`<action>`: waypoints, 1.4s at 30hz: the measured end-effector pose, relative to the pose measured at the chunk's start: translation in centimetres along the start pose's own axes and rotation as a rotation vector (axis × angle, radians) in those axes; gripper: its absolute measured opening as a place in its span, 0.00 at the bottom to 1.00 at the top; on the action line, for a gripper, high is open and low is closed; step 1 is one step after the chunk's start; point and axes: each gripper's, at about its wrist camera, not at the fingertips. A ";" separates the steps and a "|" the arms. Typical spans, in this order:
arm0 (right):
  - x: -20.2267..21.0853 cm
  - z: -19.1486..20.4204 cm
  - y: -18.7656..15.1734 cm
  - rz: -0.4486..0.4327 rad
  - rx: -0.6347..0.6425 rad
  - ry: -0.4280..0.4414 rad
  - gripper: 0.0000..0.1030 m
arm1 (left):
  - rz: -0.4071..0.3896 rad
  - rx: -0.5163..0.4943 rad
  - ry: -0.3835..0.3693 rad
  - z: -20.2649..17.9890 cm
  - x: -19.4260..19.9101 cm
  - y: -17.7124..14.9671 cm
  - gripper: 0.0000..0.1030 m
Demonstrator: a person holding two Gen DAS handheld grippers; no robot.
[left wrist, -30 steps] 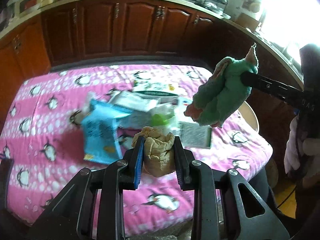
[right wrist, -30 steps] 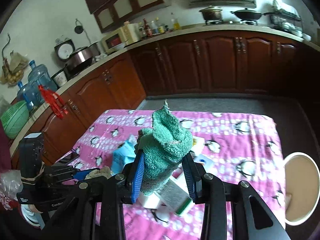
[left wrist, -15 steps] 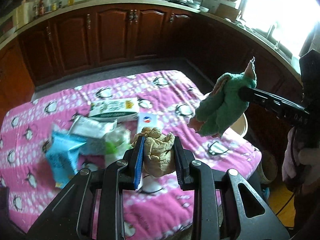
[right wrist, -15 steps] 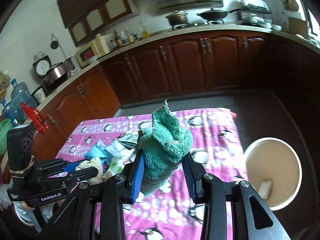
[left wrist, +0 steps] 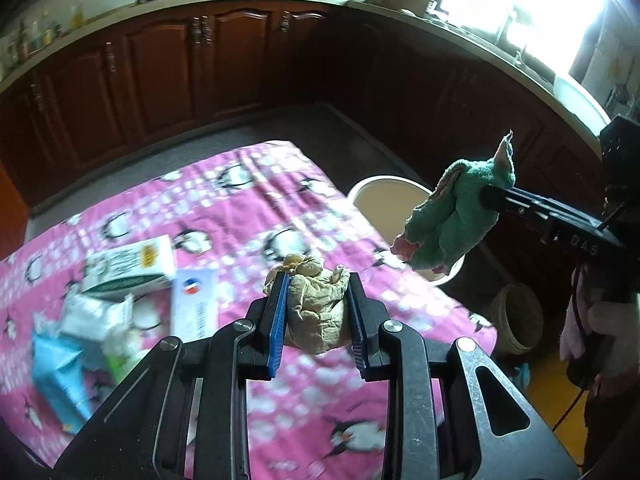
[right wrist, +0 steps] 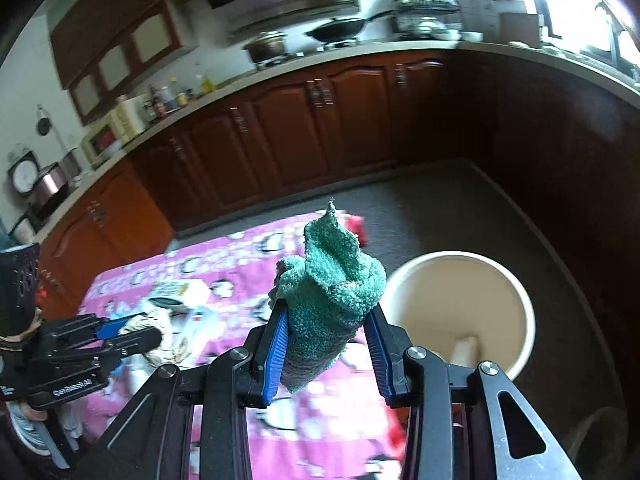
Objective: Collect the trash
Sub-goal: 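Carry the towel and paper over the white bucket and open both grippers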
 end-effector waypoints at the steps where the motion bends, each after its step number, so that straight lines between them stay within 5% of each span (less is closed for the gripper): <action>1: 0.0 -0.9 -0.1 0.000 -0.011 -0.019 0.35 | 0.004 -0.002 -0.008 -0.3 -0.5 0.2 0.24; 12: -3.3 -9.3 -2.1 0.073 -0.110 -0.184 0.35 | 0.063 0.012 -0.116 -5.4 -7.4 4.0 0.24; 20: -5.5 -11.5 -2.9 0.083 -0.140 -0.252 0.35 | 0.104 0.100 -0.173 -6.4 -13.0 5.8 0.26; 24: -6.8 -12.2 -2.8 0.072 -0.131 -0.286 0.45 | 0.112 0.127 -0.178 -6.6 -14.7 6.1 0.45; 27: -7.6 -12.4 -2.9 0.086 -0.135 -0.294 0.46 | 0.117 0.138 -0.186 -6.6 -15.2 6.0 0.58; 42: -7.5 -12.2 -4.3 0.132 -0.193 -0.255 0.46 | 0.103 0.119 -0.167 -5.9 -12.2 4.6 0.58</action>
Point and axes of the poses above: each gripper's, at about its wrist camera, not at the fingertips, and x roughly against the way its jaws point, z to its left, y to its top, and after that the axes turned 4 degrees about y, right-handed
